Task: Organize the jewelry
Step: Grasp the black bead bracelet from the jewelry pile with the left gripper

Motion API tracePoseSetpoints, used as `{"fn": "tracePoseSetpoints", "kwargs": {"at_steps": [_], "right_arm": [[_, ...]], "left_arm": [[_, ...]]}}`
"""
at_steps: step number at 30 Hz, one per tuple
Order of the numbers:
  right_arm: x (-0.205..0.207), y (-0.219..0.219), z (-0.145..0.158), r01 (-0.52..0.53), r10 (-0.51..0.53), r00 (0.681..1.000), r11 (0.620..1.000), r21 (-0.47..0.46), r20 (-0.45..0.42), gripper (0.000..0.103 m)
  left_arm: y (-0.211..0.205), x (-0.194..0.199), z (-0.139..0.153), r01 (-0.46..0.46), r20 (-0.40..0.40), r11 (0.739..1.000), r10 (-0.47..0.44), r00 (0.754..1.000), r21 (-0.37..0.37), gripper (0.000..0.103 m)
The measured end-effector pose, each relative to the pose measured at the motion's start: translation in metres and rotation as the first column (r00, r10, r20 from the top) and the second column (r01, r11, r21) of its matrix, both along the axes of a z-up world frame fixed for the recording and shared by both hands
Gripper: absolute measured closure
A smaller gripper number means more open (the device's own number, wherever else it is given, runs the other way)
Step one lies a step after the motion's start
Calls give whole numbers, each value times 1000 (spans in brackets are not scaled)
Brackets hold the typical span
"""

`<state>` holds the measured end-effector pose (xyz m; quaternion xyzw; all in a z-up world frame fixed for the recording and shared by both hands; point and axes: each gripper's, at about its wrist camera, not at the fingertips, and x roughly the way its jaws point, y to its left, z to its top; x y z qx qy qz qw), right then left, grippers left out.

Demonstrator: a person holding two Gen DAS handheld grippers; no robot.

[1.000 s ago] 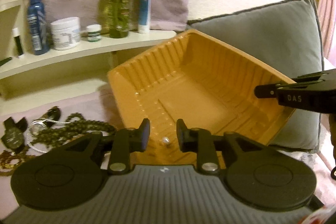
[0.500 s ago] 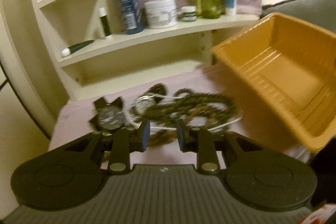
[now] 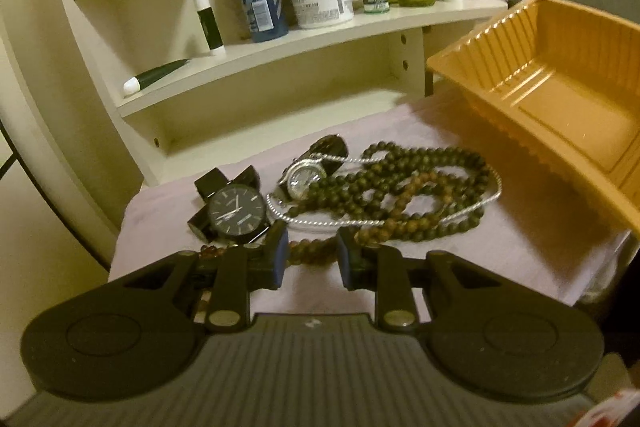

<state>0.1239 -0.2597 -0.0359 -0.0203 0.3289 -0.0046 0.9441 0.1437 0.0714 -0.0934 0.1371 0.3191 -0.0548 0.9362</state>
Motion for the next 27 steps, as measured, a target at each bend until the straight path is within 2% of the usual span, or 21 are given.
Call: {"fn": "tracePoseSetpoints", "kwargs": {"at_steps": [6,9,14,17,21,23,27], "right_arm": [[0,1,-1,2,-2,1000,1000,-1,-3,98],[0,0,-1,4,-4,1000,1000,1,-5,98],[0,0,-1,3,-3,1000,1000,0,-7,98],[1,-1,0,2,-2,1000,1000,1,-5,98],[0,2,-1,3,-3,1000,1000,-1,0,98],[-1,2,-1,5,-5,1000,1000,3,-1,98],[0,2,-1,4,-4,1000,1000,2,-1,98]], "left_arm": [[-1,2,-9,75,-23,990,-73,997,115,79],[-6,2,-12,135,-30,971,-132,991,195,79],[-13,3,-16,254,-64,913,-247,967,319,79],[-16,6,-18,339,-108,863,-322,941,375,79],[-14,12,-14,428,-171,812,-393,904,396,82],[-14,13,-14,468,-207,789,-419,884,399,90],[-15,9,-11,502,-235,748,-444,865,435,97]]}}
